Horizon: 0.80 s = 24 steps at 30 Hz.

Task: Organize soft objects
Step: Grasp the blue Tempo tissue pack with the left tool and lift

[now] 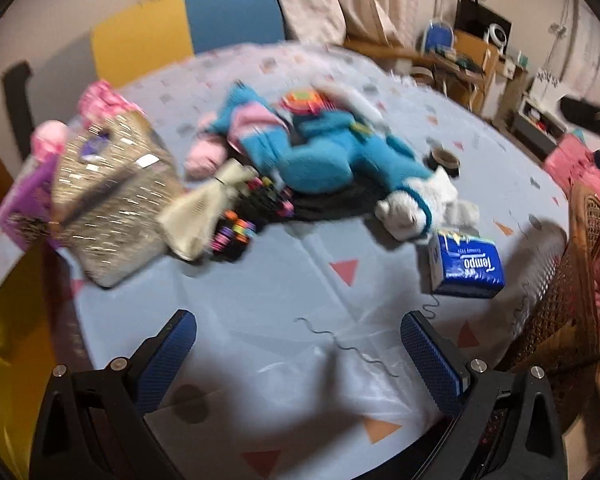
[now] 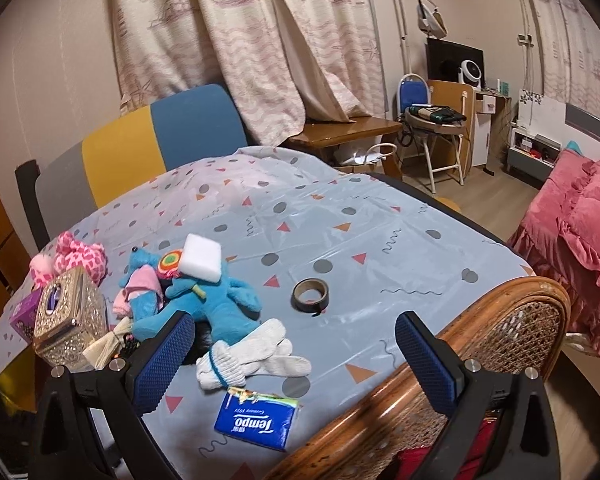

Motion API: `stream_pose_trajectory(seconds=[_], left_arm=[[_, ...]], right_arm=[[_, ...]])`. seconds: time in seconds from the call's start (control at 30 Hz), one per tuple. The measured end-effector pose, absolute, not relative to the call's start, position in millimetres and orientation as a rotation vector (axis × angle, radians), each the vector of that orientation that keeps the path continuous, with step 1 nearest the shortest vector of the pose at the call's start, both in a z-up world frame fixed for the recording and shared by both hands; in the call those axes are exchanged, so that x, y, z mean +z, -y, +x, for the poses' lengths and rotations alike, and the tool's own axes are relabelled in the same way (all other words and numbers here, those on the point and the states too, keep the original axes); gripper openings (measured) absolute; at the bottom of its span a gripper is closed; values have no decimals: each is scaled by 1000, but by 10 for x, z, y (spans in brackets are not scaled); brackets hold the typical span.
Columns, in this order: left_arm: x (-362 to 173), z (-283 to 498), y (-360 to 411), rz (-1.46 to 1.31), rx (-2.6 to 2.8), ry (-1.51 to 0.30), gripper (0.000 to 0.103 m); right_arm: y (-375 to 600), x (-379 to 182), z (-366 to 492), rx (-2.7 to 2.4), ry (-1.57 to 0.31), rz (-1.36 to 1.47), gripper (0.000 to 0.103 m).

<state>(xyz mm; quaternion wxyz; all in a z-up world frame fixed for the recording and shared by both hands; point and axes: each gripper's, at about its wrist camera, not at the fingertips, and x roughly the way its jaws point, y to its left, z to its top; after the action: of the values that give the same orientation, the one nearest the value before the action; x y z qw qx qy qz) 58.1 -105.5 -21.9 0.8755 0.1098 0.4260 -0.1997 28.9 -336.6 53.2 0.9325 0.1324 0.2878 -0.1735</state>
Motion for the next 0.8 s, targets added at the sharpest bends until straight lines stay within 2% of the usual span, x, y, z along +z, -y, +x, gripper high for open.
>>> stream_pose_trajectory(seconds=[0.07, 0.4, 0.47, 0.8], left_arm=[[-295, 675, 1159, 234, -441, -948, 94], [-415, 774, 1923, 277, -727, -1026, 94], [-445, 762, 2064, 281, -772, -1038, 91], [-717, 946, 2470, 229, -874, -1155, 94]], right_arm=[[3423, 554, 261, -363, -583, 278, 102], [3640, 575, 143, -393, -562, 313, 102], [3676, 574, 128, -396, -562, 318, 102], [3756, 510, 150, -393, -589, 330, 103]])
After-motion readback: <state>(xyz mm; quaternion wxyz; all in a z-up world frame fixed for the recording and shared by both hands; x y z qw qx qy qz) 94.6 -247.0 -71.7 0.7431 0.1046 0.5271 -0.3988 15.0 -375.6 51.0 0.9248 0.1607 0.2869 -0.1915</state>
